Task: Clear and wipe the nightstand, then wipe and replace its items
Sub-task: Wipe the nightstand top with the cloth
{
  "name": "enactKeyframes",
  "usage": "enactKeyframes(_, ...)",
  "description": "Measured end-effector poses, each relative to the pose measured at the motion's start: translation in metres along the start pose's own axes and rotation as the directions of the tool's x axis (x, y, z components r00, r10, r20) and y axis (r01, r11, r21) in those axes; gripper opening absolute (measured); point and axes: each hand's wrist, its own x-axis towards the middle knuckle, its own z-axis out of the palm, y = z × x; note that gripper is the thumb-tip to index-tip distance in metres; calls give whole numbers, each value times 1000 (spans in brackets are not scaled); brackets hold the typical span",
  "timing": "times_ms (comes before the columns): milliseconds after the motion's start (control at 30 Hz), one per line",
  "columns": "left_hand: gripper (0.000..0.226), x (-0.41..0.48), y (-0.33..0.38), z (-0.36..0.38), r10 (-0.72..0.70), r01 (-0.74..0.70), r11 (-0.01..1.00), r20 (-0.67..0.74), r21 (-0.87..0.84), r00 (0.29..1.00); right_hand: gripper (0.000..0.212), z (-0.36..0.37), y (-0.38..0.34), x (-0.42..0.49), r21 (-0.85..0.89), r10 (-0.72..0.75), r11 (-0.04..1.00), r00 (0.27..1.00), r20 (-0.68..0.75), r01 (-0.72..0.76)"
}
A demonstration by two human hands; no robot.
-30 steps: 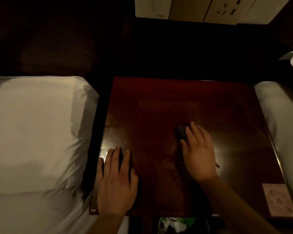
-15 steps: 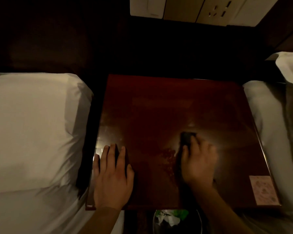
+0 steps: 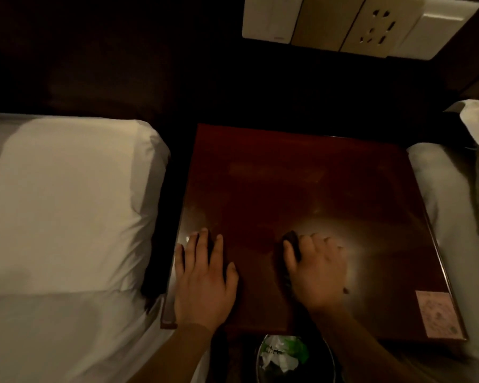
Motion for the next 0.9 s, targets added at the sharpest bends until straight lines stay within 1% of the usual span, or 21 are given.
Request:
enactKeyframes(67, 59, -1, -1, -5, -24, 20, 989, -26, -150, 999, 33, 4, -34, -15, 34, -44, 999, 999, 29, 43)
enactKeyframes(133, 62, -2, -2, -11, -98, 77, 932, -42, -353, 994, 36, 9, -69, -25, 69, -114, 992, 991, 65, 109)
enactKeyframes(200, 62, -3, -5, -18, -211, 172, 803, -2, -570, 978, 46, 12, -96, -32, 124, -221, 970, 971, 91, 209)
enactKeyframes(233, 61, -4, -6, -22, -256, 218, 737, 34, -640, 966, 48, 11, -103, -35, 157, -281, 952, 955, 100, 263)
enactKeyframes(267, 60, -7, -8, -25, -285, 251, 694, 62, -675, 957, 49, 9, -106, -35, 179, -346, 929, 932, 109, 324)
enactKeyframes(300, 60, -11, -10, -28, -297, 272, 676, 85, -685, 951, 48, 7, -106, -36, 193, -424, 896, 899, 108, 400)
enactKeyframes(333, 57, -17, -13, -30, -299, 285, 675, 101, -680, 949, 45, 6, -105, -37, 202, -518, 846, 850, 91, 494)
enactKeyframes(400, 49, -30, -18, -34, -306, 308, 693, 121, -652, 944, 35, 2, -102, -39, 223, -689, 712, 724, 36, 666)
enactKeyframes(433, 47, -38, -20, -37, -317, 323, 705, 128, -631, 940, 31, -2, -102, -40, 239, -740, 656, 672, 17, 716)
enactKeyframes(467, 47, -46, -22, -39, -328, 339, 716, 134, -610, 935, 29, -6, -104, -40, 261, -770, 619, 637, 20, 740)
enactKeyframes(500, 47, -55, -25, -42, -342, 353, 726, 136, -590, 930, 30, -11, -108, -40, 291, -778, 610, 627, 45, 737)
enactKeyframes(533, 46, -62, -27, -45, -356, 362, 730, 130, -580, 925, 34, -16, -114, -40, 327, -759, 637, 643, 105, 698)
enactKeyframes(600, 44, -77, -33, -51, -404, 391, 700, 121, -597, 907, 41, -24, -126, -40, 357, -648, 755, 709, 277, 550)
enactKeyframes(667, 45, -94, -38, -61, -462, 428, 664, 114, -613, 880, 42, -29, -135, -38, 344, -522, 848, 744, 417, 402)
enactKeyframes(733, 44, -112, -45, -72, -496, 445, 665, 91, -600, 864, 43, -35, -141, -35, 352, -450, 887, 738, 503, 300)
enactKeyframes(800, 43, -130, -52, -85, -520, 452, 664, 66, -595, 852, 46, -42, -147, -32, 381, -417, 896, 729, 543, 229)
enactKeyframes(900, 48, -161, -65, -100, -565, 486, 658, 50, -576, 823, 54, -55, -162, -38, 423, -442, 880, 699, 563, 216)
